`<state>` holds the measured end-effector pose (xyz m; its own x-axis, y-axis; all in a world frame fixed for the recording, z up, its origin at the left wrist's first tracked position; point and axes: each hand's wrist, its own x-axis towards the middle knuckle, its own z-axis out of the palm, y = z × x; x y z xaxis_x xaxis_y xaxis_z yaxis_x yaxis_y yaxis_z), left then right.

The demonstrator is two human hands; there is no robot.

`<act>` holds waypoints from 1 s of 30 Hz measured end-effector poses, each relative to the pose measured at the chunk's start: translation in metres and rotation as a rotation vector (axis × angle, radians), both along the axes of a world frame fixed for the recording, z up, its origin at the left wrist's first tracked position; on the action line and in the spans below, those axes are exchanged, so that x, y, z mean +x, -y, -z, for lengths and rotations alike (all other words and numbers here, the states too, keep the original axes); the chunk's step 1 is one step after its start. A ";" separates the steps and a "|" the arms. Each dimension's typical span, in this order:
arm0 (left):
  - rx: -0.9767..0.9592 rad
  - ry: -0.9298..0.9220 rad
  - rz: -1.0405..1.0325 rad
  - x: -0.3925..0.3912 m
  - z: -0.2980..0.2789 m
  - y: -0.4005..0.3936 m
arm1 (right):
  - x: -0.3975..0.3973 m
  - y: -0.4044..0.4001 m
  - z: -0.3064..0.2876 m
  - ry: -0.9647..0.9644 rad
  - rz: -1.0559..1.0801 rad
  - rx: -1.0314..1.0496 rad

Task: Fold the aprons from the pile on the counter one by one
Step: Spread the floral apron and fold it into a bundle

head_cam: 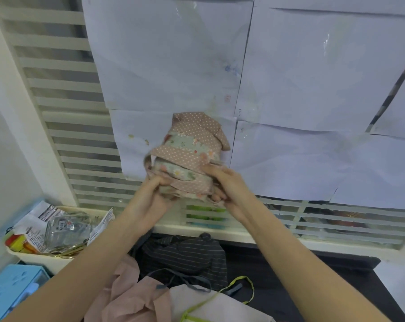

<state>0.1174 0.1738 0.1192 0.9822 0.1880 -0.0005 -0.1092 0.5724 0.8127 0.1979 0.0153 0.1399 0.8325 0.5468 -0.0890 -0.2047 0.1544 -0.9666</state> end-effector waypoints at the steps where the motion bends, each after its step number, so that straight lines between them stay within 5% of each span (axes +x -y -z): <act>1: 0.064 -0.042 0.096 -0.005 0.000 -0.007 | 0.005 0.008 -0.007 0.072 0.035 -0.035; 5: 0.148 -0.058 0.307 -0.010 -0.016 -0.029 | 0.024 0.033 -0.042 0.385 -0.087 -0.266; 8: 0.176 -0.107 0.231 0.001 -0.038 -0.024 | 0.029 0.038 -0.062 0.502 -0.245 -0.458; 11: 0.149 -0.164 0.150 0.008 -0.051 -0.012 | 0.031 0.037 -0.072 0.518 -0.236 -0.565; 21: 0.473 -0.131 0.392 -0.001 -0.056 0.003 | 0.038 0.051 -0.101 0.523 -0.315 -0.676; 26: 0.751 0.022 0.313 0.002 -0.102 0.014 | 0.036 0.041 -0.153 0.687 -0.332 -0.766; 30: 0.753 0.125 0.131 0.002 -0.128 0.021 | 0.029 0.040 -0.194 0.736 -0.363 -0.770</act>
